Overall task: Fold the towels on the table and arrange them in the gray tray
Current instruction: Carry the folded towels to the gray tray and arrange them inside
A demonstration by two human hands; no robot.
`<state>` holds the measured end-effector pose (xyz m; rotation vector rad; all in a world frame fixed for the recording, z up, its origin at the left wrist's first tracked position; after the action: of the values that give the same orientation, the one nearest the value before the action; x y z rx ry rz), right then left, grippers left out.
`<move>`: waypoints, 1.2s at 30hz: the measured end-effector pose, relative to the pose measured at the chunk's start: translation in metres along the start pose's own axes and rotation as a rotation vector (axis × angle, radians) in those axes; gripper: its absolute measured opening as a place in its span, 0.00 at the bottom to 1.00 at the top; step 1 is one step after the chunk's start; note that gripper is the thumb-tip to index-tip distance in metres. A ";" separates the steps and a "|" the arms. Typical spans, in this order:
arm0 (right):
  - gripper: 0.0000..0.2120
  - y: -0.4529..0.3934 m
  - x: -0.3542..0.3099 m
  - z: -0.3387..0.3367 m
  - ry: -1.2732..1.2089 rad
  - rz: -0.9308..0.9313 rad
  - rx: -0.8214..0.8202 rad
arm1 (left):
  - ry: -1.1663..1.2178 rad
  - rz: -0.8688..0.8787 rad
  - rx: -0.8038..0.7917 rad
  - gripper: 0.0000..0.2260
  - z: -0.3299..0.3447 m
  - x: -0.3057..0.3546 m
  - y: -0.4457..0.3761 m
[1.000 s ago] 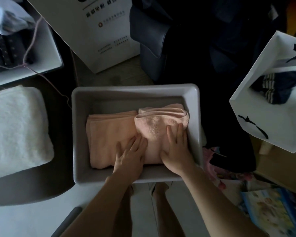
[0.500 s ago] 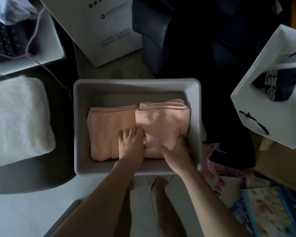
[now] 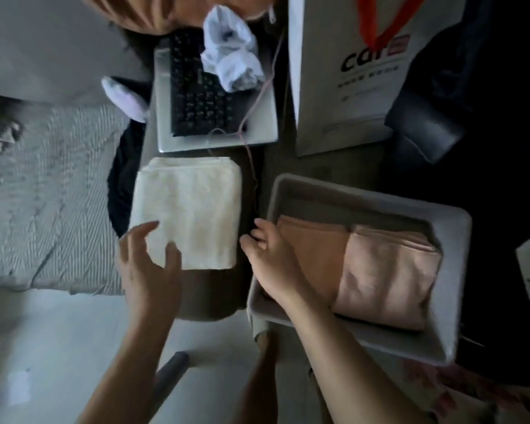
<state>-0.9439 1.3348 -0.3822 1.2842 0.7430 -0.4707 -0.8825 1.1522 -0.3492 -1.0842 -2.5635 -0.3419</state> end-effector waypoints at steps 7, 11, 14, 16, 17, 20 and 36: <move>0.28 -0.040 -0.005 0.059 0.026 0.137 0.194 | 0.076 -0.356 -0.465 0.32 0.020 -0.064 -0.090; 0.23 -0.032 0.003 0.049 -0.081 0.202 0.130 | 0.431 -0.449 -0.613 0.20 0.005 -0.065 -0.085; 0.19 -0.005 0.003 0.019 -0.089 0.156 0.078 | 0.507 -0.416 -0.717 0.17 -0.007 -0.053 -0.053; 0.09 0.017 0.010 -0.015 -0.064 0.126 0.073 | 0.478 -0.361 -0.766 0.19 -0.007 -0.036 -0.022; 0.07 0.029 0.016 -0.035 -0.049 0.115 0.099 | 0.459 -0.333 -0.777 0.18 -0.003 -0.024 -0.006; 0.04 0.057 0.040 -0.094 0.001 0.100 0.276 | 0.398 -0.227 -0.794 0.14 0.022 0.017 0.041; 0.11 0.046 0.102 -0.147 0.155 0.174 0.357 | -0.233 0.104 -0.753 0.21 0.115 0.065 0.103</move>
<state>-0.8761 1.4962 -0.4404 1.7196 0.6875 -0.3750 -0.8743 1.3034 -0.4197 -1.5663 -2.6074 -1.2912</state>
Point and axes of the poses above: each hand's wrist, its own y-axis away from the middle knuckle, its own z-axis out of the palm, x = y × z, the point moved 2 cm from there along -y, towards the middle knuckle, and after that the axes turned 12 degrees about -y, right-handed, at the moved point
